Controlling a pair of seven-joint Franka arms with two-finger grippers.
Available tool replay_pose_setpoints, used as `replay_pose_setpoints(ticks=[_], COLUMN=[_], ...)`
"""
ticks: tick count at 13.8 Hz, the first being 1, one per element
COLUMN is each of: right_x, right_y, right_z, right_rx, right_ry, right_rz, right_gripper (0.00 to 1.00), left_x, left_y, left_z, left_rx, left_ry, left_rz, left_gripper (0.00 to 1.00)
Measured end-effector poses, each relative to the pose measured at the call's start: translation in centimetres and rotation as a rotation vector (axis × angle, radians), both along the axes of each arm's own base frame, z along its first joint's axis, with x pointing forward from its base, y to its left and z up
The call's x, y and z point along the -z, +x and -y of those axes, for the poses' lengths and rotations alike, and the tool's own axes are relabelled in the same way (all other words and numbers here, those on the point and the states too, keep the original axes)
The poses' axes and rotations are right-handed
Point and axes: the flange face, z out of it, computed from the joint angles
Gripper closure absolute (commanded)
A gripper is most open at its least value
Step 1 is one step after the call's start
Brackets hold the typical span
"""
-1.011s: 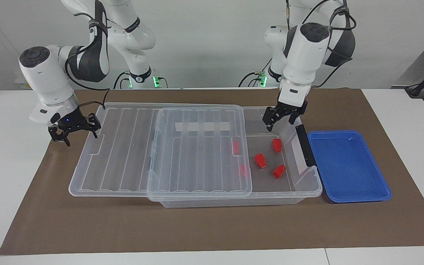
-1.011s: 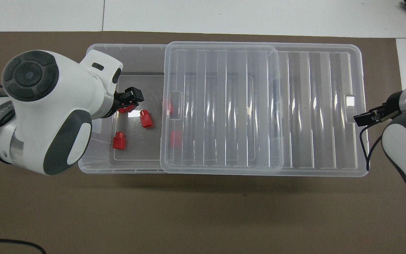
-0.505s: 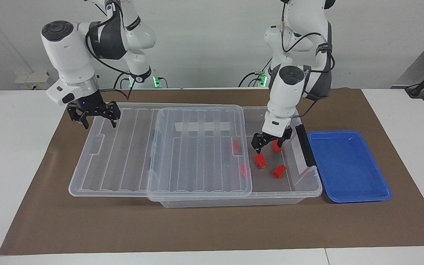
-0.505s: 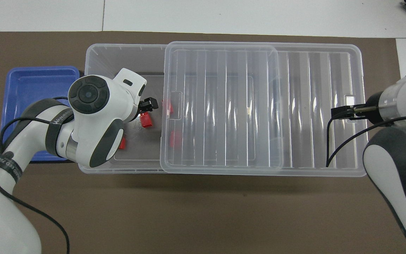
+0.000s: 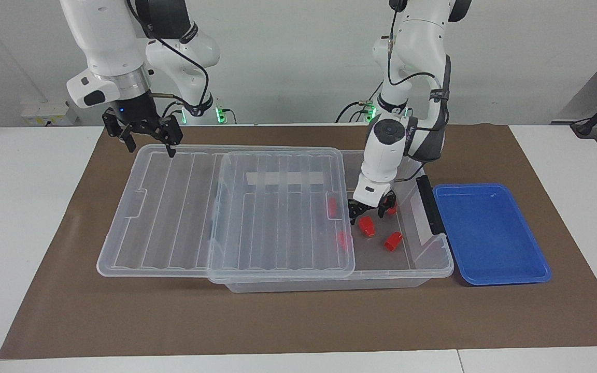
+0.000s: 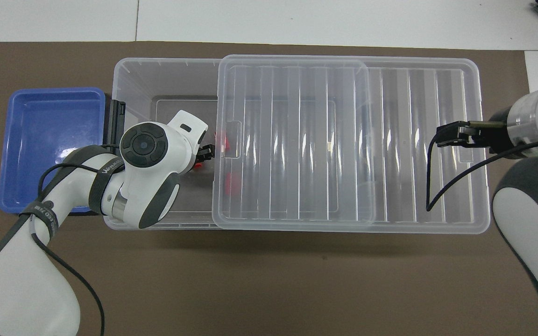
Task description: Place red block in blue tray from box
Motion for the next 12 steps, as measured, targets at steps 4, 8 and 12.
replay_pose_setpoints(ticks=[4, 8, 12], right_x=[0.6, 1.2, 1.1], right_y=[-0.3, -0.6, -0.5], right_z=[0.1, 1.8, 2.8], right_rx=[0.005, 0.037, 0.056], right_ry=[0.005, 0.015, 0.021], right_rz=[-0.038, -0.054, -0.05], right_gripper=[0.01, 0.01, 0.0], left_x=[0.8, 0.9, 1.0], left_y=[0.2, 0.4, 0.5], left_z=[0.1, -0.1, -0.3], left_rx=[0.003, 0.022, 0.03], left_ry=[-0.005, 0.005, 0.012], left_rz=[0.008, 0.017, 0.018], left_gripper=[0.06, 0.39, 1.0])
